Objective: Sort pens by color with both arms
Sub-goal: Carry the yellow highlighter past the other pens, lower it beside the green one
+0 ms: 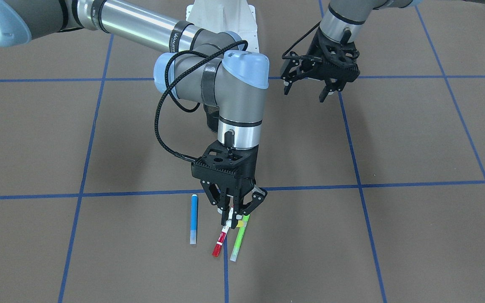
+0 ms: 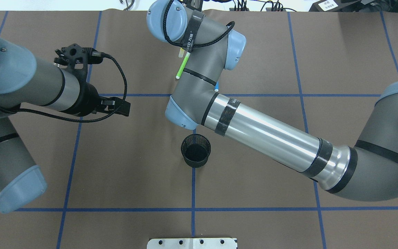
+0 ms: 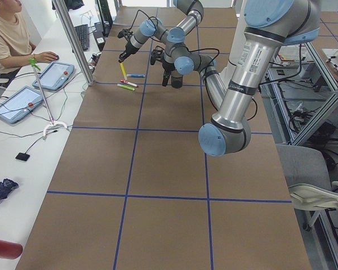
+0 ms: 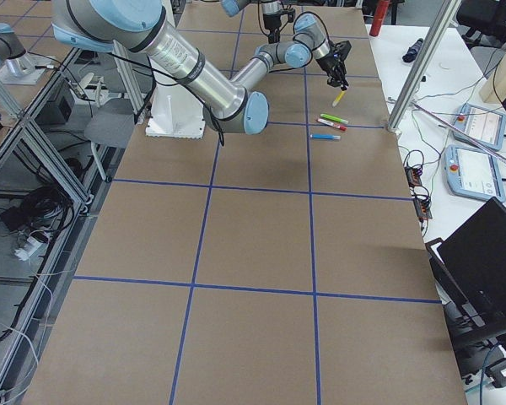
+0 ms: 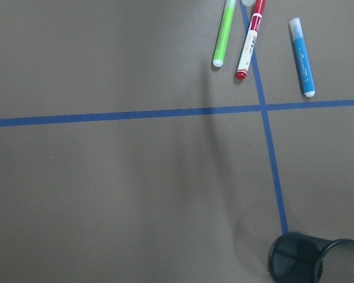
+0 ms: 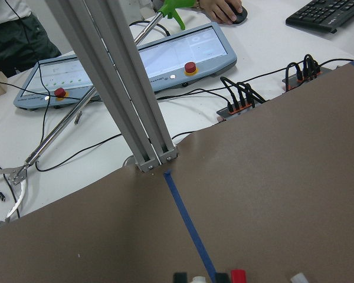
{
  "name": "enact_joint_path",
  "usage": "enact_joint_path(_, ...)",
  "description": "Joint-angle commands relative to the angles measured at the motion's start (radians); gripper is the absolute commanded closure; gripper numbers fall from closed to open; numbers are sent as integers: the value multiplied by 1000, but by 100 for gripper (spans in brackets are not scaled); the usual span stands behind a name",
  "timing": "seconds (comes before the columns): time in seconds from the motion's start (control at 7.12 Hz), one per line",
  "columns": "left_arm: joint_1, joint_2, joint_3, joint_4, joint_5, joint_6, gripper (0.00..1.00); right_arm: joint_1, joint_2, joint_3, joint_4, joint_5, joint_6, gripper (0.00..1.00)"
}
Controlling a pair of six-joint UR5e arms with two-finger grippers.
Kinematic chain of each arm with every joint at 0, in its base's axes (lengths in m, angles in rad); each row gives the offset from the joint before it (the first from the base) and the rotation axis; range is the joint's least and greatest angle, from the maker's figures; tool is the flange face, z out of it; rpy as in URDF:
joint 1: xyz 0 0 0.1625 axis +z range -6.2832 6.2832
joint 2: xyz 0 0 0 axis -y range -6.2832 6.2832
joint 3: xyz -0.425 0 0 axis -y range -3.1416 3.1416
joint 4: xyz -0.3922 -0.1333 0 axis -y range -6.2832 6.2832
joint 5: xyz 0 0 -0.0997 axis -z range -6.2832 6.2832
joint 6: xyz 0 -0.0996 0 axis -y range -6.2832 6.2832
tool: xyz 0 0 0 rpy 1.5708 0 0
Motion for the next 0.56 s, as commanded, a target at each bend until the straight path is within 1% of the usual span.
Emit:
enact_joint_path(0.0, -97, 80, -30, 0, -77, 131, 1, -9, 95, -133, 1, -5, -19, 100)
enact_joint_path(0.14, -136, 104, -34, -2, -115, 176, 1, -15, 122, -171, 3, -4, -19, 100)
enact_joint_path(0.42, -146, 110, -33, -5, -119, 184, 1, -52, 123, -180, 18, -1, -17, 100)
